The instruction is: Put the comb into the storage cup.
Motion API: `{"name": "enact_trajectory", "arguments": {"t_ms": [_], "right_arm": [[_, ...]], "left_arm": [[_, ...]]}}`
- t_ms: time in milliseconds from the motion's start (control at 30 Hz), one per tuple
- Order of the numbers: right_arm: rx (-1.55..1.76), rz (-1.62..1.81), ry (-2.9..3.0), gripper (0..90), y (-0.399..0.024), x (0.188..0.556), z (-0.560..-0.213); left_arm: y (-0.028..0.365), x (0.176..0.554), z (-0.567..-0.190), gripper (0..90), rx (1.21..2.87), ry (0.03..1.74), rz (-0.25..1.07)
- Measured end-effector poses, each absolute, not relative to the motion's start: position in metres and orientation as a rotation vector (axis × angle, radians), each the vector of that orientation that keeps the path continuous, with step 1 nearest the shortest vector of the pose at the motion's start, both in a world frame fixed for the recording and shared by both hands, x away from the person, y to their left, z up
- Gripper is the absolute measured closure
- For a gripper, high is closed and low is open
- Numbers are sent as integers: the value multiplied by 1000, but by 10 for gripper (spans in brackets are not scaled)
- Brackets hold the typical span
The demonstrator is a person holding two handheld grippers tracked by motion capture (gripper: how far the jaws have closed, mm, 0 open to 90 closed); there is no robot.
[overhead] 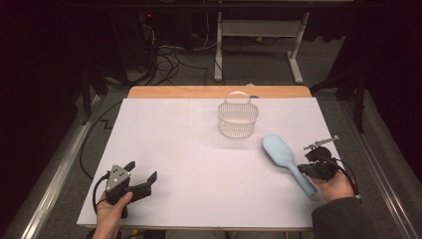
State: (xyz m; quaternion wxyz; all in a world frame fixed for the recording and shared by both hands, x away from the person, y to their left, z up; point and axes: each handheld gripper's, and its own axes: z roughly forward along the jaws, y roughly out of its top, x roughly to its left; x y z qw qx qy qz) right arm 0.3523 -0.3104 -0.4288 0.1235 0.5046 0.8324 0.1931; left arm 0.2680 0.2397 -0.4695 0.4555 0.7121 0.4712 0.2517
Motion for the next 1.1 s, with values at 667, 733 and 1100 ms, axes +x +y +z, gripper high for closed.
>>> {"name": "enact_trajectory", "arguments": {"t_ms": [667,733,1100], "right_arm": [[1446,576,2450,900,-299,345,-429],[1445,580,2447,900,-300,345,-428],[1463,654,2391,767,-300,341,-415]], "left_arm": [[239,268,-469,152,1761,1163,622],[239,268,-470,152,1760,1164,622],[239,268,-470,152,1766,1164,618]]}}
